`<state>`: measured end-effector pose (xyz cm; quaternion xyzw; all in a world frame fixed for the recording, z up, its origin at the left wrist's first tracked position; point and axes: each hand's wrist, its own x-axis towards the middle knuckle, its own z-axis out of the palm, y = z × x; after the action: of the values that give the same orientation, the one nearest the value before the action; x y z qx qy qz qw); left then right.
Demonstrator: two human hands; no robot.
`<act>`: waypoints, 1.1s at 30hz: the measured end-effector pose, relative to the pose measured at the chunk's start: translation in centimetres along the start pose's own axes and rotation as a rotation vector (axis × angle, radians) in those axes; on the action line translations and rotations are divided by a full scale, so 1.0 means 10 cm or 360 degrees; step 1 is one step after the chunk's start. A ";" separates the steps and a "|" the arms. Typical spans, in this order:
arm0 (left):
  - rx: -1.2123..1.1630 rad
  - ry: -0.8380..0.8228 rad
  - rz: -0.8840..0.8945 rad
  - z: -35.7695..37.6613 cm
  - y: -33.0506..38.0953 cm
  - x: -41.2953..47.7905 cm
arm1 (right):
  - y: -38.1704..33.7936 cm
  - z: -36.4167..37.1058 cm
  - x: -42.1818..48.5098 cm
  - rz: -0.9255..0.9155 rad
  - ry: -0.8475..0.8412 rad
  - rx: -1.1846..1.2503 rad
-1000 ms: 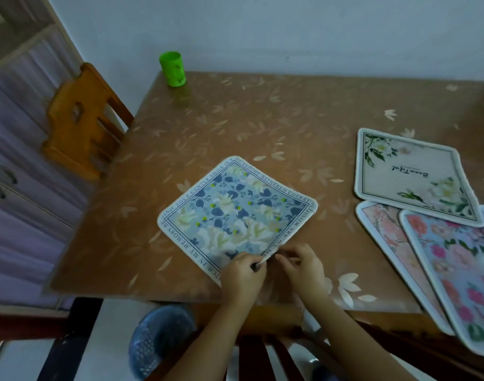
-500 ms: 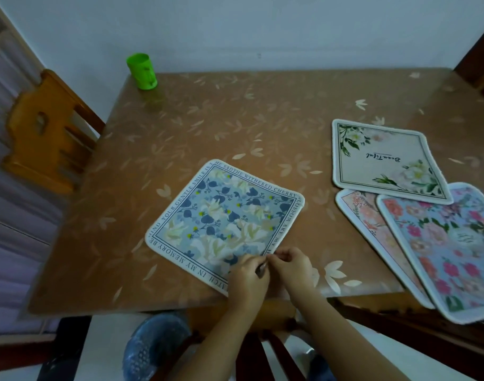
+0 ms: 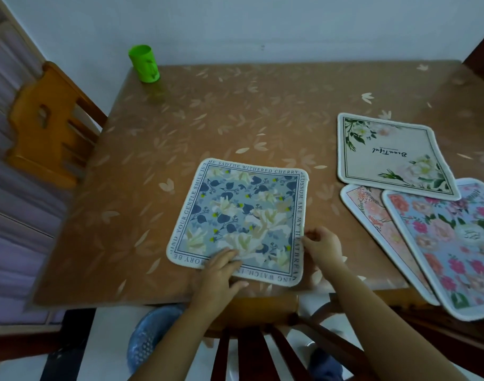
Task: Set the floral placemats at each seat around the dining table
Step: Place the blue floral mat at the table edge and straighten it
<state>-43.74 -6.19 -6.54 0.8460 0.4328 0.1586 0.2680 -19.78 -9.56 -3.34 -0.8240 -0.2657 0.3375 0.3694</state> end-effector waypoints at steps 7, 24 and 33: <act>0.0118 0.0079 0.0062 -0.08 -0.10 0.07 | 0.07 0.04 -0.02 -0.0259 0.0084 -0.0343; 0.0160 0.0142 0.0084 -0.13 -0.18 0.00 | 0.12 0.50 -0.51 -0.1242 -0.0461 -0.0977; 0.0191 0.0160 0.0145 -0.15 -0.13 0.07 | 0.03 0.25 -0.35 -0.1372 -0.0322 -0.0934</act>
<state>-44.91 -4.47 -6.04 0.8703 0.4156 0.1867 0.1874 -23.76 -11.05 -3.54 -0.6721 -0.6979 0.1443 0.2010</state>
